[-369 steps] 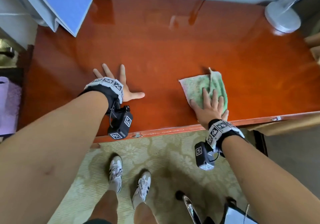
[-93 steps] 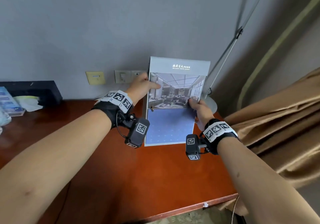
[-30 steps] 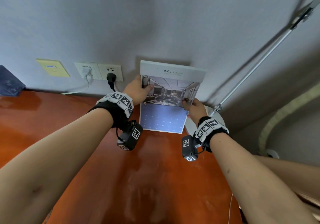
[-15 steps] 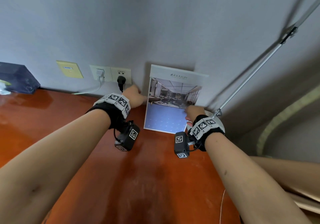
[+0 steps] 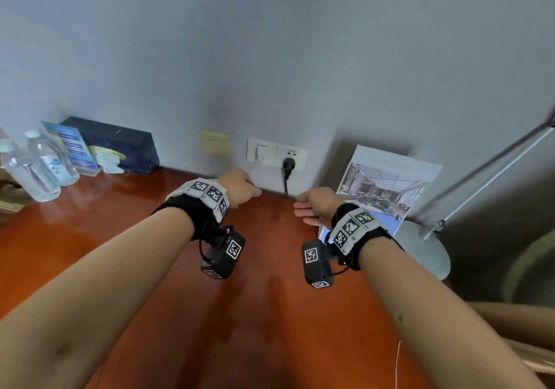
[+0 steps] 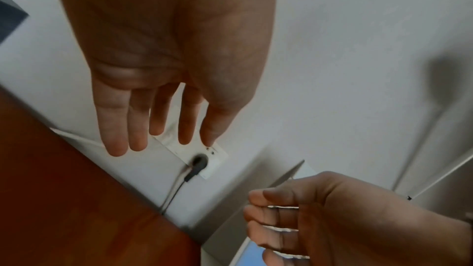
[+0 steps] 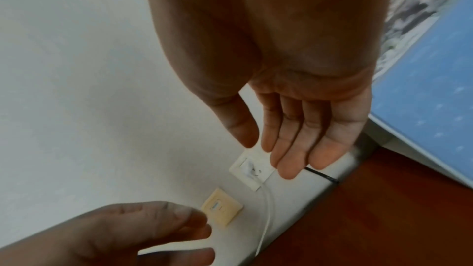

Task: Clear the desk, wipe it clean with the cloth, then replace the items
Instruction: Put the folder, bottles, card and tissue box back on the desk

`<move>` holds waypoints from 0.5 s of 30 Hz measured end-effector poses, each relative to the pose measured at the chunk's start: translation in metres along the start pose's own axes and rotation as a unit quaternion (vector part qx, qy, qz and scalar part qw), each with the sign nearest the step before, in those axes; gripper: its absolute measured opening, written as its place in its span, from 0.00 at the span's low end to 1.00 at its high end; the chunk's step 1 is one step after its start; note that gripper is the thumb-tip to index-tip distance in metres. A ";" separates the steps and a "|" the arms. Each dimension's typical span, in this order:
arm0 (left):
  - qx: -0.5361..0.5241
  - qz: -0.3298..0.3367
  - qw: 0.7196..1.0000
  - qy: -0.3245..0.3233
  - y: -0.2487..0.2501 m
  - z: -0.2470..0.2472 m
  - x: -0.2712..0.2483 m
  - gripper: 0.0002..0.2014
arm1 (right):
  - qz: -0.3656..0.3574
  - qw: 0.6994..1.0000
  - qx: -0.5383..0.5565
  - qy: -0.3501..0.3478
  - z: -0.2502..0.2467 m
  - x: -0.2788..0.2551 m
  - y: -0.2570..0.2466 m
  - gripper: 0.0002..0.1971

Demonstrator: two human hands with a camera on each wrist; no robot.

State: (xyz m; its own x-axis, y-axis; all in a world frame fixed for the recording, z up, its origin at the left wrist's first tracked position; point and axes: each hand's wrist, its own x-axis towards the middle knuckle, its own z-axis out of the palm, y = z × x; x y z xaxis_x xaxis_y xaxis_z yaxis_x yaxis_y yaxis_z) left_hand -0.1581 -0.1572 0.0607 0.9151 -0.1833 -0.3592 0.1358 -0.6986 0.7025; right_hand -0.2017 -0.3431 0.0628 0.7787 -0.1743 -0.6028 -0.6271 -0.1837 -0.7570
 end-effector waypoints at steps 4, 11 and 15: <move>0.011 0.011 0.999 0.030 -0.063 -0.085 -0.001 0.15 | -0.005 0.999 -0.007 0.050 0.076 0.003 -0.040 0.07; 0.076 0.007 0.993 0.086 -0.183 -0.251 0.001 0.12 | -0.017 0.998 -0.061 -0.014 0.275 0.020 -0.108 0.07; 0.123 -0.003 0.981 0.147 -0.240 -0.319 0.008 0.11 | -0.072 0.987 -0.136 -0.048 0.375 0.032 -0.139 0.13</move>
State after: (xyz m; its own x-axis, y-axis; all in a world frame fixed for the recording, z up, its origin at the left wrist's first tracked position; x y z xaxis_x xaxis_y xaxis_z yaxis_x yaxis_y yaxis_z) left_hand -0.0617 0.2295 0.0857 0.9895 0.0049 -0.1445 0.0798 -0.8518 0.5177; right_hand -0.0816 0.0399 0.0535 0.8502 -0.0369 -0.5252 -0.4822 -0.4550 -0.7486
